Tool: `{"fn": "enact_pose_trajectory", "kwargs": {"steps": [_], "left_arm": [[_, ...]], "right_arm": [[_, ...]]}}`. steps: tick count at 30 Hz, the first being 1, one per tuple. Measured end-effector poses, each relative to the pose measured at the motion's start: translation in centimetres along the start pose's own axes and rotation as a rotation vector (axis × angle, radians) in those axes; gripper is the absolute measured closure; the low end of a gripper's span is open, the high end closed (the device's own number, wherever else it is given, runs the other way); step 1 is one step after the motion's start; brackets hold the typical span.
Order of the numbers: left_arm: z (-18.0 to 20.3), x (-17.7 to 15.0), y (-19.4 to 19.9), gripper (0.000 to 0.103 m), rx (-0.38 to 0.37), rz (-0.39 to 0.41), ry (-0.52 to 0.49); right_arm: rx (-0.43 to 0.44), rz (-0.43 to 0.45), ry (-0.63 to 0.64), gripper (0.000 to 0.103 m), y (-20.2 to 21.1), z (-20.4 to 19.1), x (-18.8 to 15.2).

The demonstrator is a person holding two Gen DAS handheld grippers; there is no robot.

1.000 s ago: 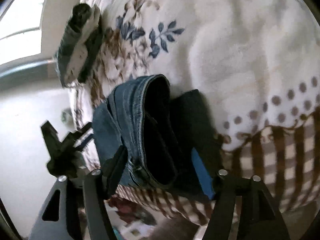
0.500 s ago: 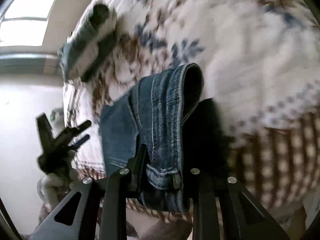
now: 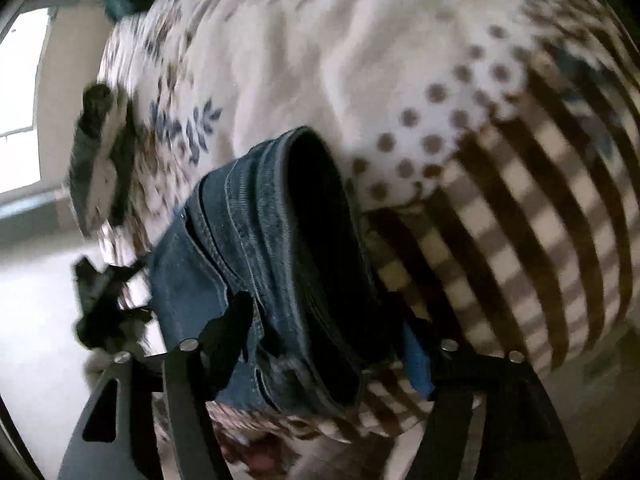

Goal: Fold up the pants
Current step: 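Grasp the folded jeans stack with the right tool and lift it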

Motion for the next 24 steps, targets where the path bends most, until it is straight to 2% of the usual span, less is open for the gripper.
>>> {"fn": "enact_pose_trajectory", "kwargs": {"steps": [1,3,4,5,6,7,8,9,10,11,12,14,15,16,17,18,20,22,24], "left_arm": [[-0.1,0.3,-0.3,0.014,-0.005,-0.006,0.000],[0.1,0.7,-0.5,0.042,0.003,0.011,-0.037],[0.2,0.8,-0.5,0.061,0.033,0.017,-0.066],[0.0,0.8,-0.6,0.070,0.051,0.019,-0.086],[-0.4,0.9,-0.6,0.074,0.058,0.017,-0.088],[-0.9,1.0,-0.6,0.077,0.053,0.017,-0.084],[-1.4,1.1,-0.6,0.079,0.041,0.013,-0.072],[-1.9,1.3,-0.6,0.084,0.060,0.016,-0.061],[-2.3,1.5,-0.5,0.089,0.059,0.015,-0.049],[-2.6,1.6,-0.4,0.089,0.041,0.010,-0.031],[-2.8,1.7,-0.2,0.089,0.017,0.006,-0.009],[-2.6,1.5,0.7,0.088,-0.014,0.015,-0.007],[-2.4,1.2,1.3,0.085,-0.021,0.021,-0.016],[-2.2,0.6,2.0,0.077,-0.045,0.027,-0.018],[-2.1,0.2,2.6,0.073,-0.067,0.036,-0.014],[-2.1,-0.5,3.2,0.069,-0.080,0.047,-0.006],[-2.9,-1.8,4.4,0.050,-0.116,0.071,0.033],[-3.9,-3.4,4.9,0.034,-0.204,0.076,0.095],[-4.2,-4.8,4.6,0.034,-0.254,0.061,0.139]], "right_arm": [[0.025,-0.005,-0.027,0.028,-0.1,0.4,-0.4],[0.056,-0.043,-0.058,0.028,-1.2,0.5,-1.0],[0.061,-0.070,-0.051,0.028,-2.2,0.3,-1.2],[0.055,-0.078,-0.031,0.029,-2.8,0.2,-1.2],[0.040,-0.063,-0.011,0.031,-3.3,0.1,-1.2],[0.026,-0.050,0.007,0.037,-3.7,0.1,-0.9],[0.009,-0.040,0.013,0.039,-3.7,0.3,-0.5],[-0.016,-0.025,0.013,0.039,-3.5,0.6,-0.2],[-0.057,-0.002,0.009,0.047,-3.0,1.0,0.2],[-0.082,0.017,-0.006,0.050,-3.0,1.0,0.7],[-0.071,0.015,-0.024,0.050,-2.7,1.2,1.0],[-0.022,-0.009,-0.028,0.047,-2.1,0.8,0.9],[0.008,-0.024,-0.012,0.043,-1.8,0.3,0.7],[0.027,-0.036,0.005,0.033,-1.3,-0.3,0.1],[0.042,-0.029,0.009,0.030,-0.8,-0.6,-0.3],[0.079,-0.019,0.000,0.030,-0.3,-1.0,-1.0],[0.123,-0.008,-0.039,0.027,0.5,-0.3,-2.4],[0.177,0.004,-0.086,0.027,0.5,0.2,-3.2],[0.209,0.005,-0.147,0.027,-0.2,1.1,-3.8]]}}
Point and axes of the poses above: each gripper's, at about its wrist camera, not at the fingertips, and y roughly against the way its jaws point, z to its right, x to its top, the point moved 4 cm from there along -y, roughly the way its jaws point, and after that the axes turned 7 degrees about -x, right-handed, at the moved point
